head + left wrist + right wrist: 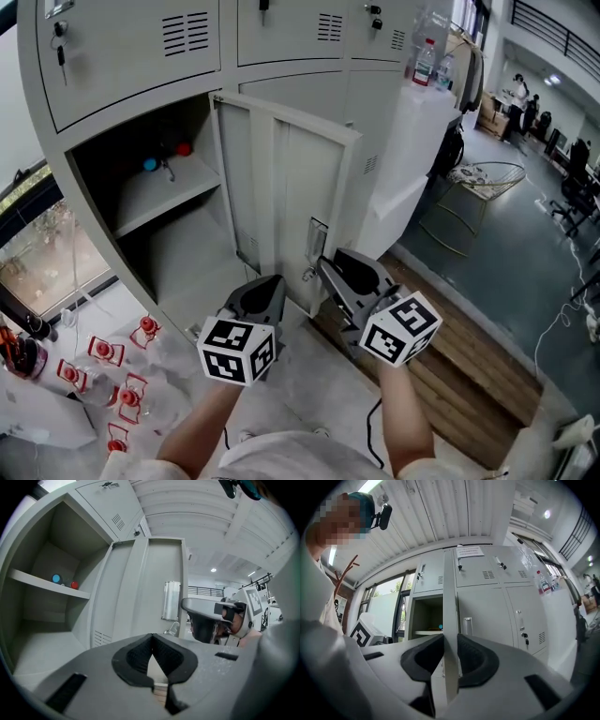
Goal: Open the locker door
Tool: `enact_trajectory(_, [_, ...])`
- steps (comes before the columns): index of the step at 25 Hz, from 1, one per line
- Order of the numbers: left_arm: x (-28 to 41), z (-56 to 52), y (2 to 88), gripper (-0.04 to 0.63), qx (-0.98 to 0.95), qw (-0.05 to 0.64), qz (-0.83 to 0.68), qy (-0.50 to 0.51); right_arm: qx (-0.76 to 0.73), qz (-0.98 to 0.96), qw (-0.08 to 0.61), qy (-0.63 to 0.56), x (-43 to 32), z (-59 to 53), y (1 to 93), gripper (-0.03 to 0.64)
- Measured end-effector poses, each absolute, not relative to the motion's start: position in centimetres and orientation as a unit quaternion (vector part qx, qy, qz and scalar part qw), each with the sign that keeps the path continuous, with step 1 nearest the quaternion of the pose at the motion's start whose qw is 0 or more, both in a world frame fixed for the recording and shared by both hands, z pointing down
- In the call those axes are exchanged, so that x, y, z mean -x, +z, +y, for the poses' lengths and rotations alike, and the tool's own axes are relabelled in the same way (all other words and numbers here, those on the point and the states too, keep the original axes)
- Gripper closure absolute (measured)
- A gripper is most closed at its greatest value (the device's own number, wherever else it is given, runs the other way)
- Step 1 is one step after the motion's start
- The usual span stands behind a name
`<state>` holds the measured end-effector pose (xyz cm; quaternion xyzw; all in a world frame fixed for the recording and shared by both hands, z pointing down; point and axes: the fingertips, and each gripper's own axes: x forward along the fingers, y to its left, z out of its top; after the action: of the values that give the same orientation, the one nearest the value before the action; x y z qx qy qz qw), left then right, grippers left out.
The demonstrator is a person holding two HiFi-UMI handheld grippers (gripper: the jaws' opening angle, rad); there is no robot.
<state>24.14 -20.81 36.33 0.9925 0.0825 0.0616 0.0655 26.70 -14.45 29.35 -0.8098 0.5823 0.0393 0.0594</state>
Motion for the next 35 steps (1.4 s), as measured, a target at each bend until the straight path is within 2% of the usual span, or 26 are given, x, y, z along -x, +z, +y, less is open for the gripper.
enact_trajectory(19, [-27.6,-19.8,36.6,0.589,-0.988,0.050,0.127,0.072,0.861,0.503,0.074,0.037,-33.5,-12.5,29.5,0.526])
enact_trajectory(35, [-27.4,-19.3,36.7,0.589,-0.989,0.042,0.118,0.077,0.872,0.486,0.045,0.038,-32.4,-11.6,29.7,0.532])
